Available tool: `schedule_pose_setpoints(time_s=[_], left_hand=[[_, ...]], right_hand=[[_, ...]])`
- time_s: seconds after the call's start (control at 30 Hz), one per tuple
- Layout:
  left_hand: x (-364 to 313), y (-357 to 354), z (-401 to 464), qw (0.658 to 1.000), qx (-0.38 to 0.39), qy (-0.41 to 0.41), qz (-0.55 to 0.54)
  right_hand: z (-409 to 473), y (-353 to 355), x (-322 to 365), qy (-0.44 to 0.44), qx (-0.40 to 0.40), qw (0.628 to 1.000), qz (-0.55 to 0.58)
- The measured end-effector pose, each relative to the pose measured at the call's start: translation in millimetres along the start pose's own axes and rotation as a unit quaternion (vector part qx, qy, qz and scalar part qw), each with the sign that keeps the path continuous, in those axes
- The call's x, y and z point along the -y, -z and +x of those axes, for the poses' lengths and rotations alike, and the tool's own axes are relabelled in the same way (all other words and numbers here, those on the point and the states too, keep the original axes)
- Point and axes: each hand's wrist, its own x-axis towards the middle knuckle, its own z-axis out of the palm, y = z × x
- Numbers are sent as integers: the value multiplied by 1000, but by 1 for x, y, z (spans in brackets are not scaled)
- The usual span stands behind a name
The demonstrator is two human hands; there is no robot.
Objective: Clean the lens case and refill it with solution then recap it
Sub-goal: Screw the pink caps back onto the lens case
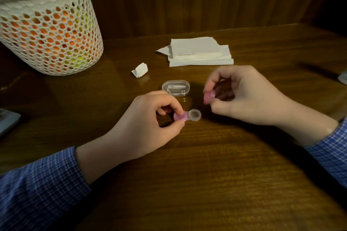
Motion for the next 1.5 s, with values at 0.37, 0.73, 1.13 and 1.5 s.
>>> schedule_pose_setpoints(time_s=[0.37,0.73,1.13,1.5], left_hand=[[1,0,1,1000,2,-3,2],[3,1,1,1000,5,-6,0],[2,1,1,1000,2,-10,-8],[2,1,1,1000,0,-7,-8]], right_hand=[[-5,-20,0,64,40,997,-18],[-5,-19,0,68,58,995,-45],[-6,-21,5,53,54,996,-53],[-7,-21,9,32,55,996,-64]])
